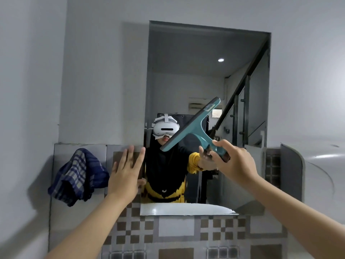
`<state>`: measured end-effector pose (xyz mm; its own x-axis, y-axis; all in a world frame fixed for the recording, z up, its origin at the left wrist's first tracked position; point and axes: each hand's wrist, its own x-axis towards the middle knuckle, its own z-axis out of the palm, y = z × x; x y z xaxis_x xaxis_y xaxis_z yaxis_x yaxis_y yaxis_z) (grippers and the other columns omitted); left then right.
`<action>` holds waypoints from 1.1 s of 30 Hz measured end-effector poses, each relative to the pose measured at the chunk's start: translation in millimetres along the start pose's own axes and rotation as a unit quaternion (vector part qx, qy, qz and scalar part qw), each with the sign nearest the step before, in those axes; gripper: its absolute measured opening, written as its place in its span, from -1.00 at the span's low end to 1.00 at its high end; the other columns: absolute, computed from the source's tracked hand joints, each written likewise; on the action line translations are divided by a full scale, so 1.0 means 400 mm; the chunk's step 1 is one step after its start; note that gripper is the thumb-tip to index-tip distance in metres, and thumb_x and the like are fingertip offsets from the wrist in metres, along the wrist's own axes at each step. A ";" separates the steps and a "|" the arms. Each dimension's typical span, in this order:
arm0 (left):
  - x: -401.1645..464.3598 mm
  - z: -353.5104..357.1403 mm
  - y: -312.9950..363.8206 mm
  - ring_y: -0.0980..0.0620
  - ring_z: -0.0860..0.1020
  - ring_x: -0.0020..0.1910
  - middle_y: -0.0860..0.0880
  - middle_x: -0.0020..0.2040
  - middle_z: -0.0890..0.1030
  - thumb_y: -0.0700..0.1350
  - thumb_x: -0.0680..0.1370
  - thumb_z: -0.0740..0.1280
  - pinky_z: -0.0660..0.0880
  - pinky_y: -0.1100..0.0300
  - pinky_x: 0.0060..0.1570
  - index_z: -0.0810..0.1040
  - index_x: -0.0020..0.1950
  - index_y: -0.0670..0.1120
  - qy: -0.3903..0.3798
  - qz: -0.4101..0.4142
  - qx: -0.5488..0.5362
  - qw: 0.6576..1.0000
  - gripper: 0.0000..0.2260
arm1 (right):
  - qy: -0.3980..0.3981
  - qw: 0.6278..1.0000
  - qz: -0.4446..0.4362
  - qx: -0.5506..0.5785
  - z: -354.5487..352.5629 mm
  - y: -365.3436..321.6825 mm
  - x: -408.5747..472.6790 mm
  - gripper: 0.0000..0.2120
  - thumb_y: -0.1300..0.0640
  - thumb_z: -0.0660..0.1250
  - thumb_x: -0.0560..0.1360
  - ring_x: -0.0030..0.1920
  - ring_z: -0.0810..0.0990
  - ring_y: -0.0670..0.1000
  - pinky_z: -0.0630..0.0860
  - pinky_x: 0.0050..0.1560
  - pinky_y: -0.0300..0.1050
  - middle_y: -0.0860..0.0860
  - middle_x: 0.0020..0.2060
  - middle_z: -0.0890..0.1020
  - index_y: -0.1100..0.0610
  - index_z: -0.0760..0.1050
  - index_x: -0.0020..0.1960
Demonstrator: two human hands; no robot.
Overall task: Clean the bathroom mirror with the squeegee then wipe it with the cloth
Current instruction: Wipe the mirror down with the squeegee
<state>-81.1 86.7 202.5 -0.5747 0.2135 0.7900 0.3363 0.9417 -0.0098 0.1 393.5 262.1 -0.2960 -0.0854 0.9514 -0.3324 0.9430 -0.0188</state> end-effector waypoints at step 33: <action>-0.004 -0.009 0.025 -0.10 -0.26 0.46 -0.11 0.47 -0.34 0.03 0.47 0.34 0.04 -0.14 0.40 -0.42 0.43 0.09 -0.024 -0.026 -0.024 0.999 -0.07 | 0.050 0.908 0.377 0.178 -0.087 0.018 -0.199 -0.86 0.12 0.37 0.50 -0.34 0.48 -0.03 0.37 -0.37 -0.20 0.06 -0.14 0.58 0.08 0.43 -0.01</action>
<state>-74.2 94.8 203.4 -0.6273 0.1778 0.7582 0.3398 0.9385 0.0611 52.3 418.3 197.1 -0.4819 0.5880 0.6496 -0.3427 0.5558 -0.7574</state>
